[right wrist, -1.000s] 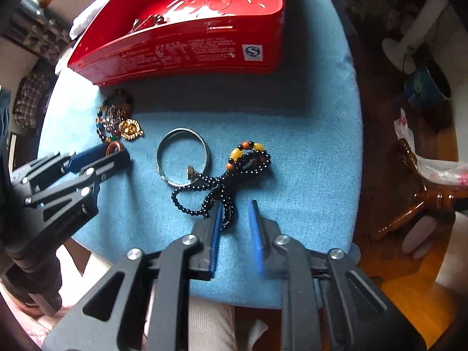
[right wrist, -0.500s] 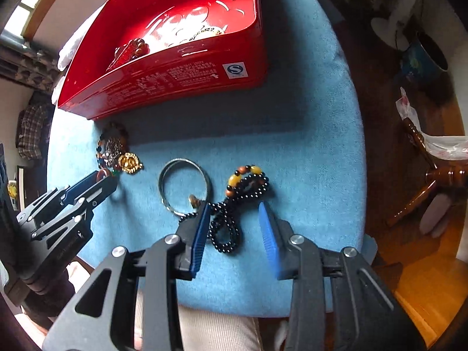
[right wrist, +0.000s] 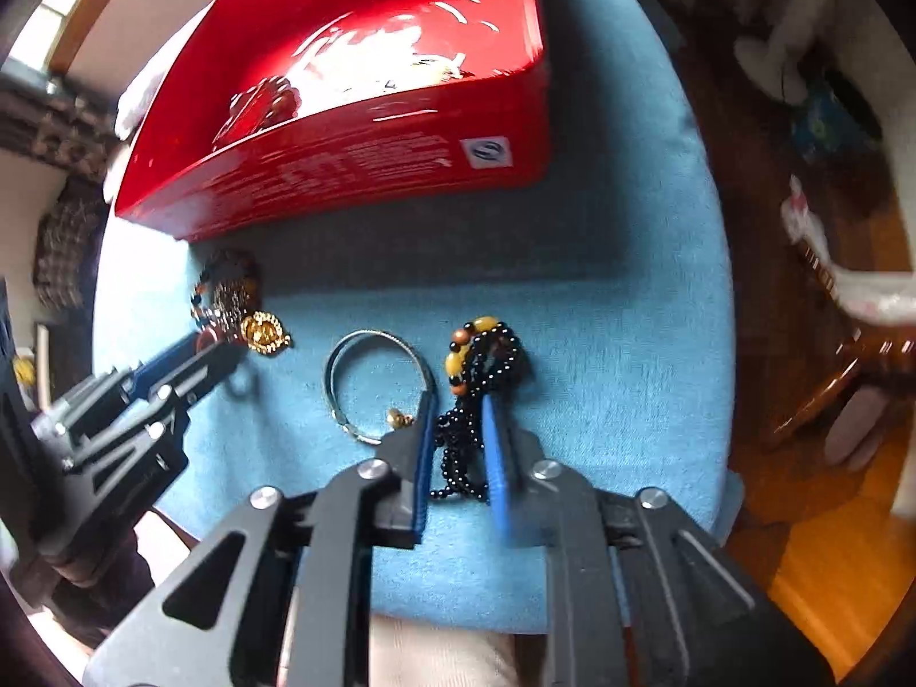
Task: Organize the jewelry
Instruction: 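Lift the black bead necklace with the right tool while the left tool holds the ring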
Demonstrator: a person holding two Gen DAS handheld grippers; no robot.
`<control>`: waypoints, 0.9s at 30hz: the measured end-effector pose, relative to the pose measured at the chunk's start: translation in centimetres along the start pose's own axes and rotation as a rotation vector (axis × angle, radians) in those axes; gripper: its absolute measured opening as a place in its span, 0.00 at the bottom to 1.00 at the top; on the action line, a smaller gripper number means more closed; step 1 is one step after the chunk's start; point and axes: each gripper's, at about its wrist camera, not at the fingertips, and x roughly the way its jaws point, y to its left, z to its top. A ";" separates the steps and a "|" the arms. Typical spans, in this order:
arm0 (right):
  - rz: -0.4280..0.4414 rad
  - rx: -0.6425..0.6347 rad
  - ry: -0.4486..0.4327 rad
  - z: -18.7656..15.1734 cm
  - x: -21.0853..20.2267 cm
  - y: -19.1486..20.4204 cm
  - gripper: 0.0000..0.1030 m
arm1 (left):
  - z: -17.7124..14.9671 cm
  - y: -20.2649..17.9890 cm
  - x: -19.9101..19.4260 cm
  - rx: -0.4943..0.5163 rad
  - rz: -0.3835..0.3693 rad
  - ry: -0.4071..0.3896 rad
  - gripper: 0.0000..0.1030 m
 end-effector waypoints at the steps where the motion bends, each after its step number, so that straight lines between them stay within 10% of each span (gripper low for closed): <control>1: 0.002 -0.008 -0.002 -0.1 -0.1 0.2 0.02 | 0.0 0.0 0.0 0.001 0.000 0.000 0.29; 18: -0.035 -0.080 -0.062 -1.0 -3.7 0.4 0.00 | -0.5 -0.4 -0.7 0.004 -0.015 -0.011 0.29; 27: 0.026 -0.021 0.003 -0.1 -0.7 0.4 0.18 | -0.4 -0.4 -0.7 0.008 -0.016 -0.012 0.29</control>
